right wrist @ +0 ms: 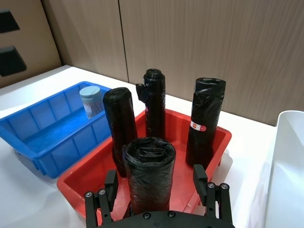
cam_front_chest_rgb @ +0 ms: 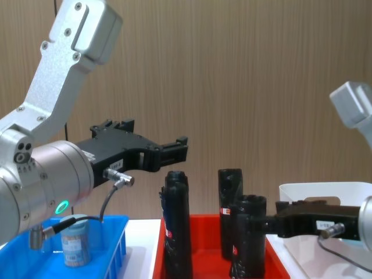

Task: Pick the cotton swabs from the blue box and place them into the white box.

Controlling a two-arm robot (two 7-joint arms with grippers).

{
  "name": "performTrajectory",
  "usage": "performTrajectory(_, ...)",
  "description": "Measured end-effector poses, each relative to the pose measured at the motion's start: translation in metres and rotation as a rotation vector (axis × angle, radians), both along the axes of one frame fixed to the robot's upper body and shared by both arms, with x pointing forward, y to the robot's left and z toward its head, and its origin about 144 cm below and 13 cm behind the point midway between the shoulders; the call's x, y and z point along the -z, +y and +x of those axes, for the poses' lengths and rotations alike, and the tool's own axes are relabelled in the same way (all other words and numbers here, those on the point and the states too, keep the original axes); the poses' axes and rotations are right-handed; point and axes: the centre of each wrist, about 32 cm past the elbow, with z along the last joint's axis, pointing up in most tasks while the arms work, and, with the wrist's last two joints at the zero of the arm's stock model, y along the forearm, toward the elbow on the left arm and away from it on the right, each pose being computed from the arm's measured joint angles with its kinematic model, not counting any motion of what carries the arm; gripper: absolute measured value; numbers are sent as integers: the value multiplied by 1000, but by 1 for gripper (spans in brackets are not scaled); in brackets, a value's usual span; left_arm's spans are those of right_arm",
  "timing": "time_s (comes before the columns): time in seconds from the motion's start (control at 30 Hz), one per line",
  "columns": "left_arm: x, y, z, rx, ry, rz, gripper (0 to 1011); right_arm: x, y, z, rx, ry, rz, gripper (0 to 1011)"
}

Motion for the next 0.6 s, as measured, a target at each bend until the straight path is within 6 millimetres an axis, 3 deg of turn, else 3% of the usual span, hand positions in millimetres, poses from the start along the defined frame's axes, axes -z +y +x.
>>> performTrajectory(0.6,0,0,0,0,0,0,1004,6,18,17,-25,5,-32,1002)
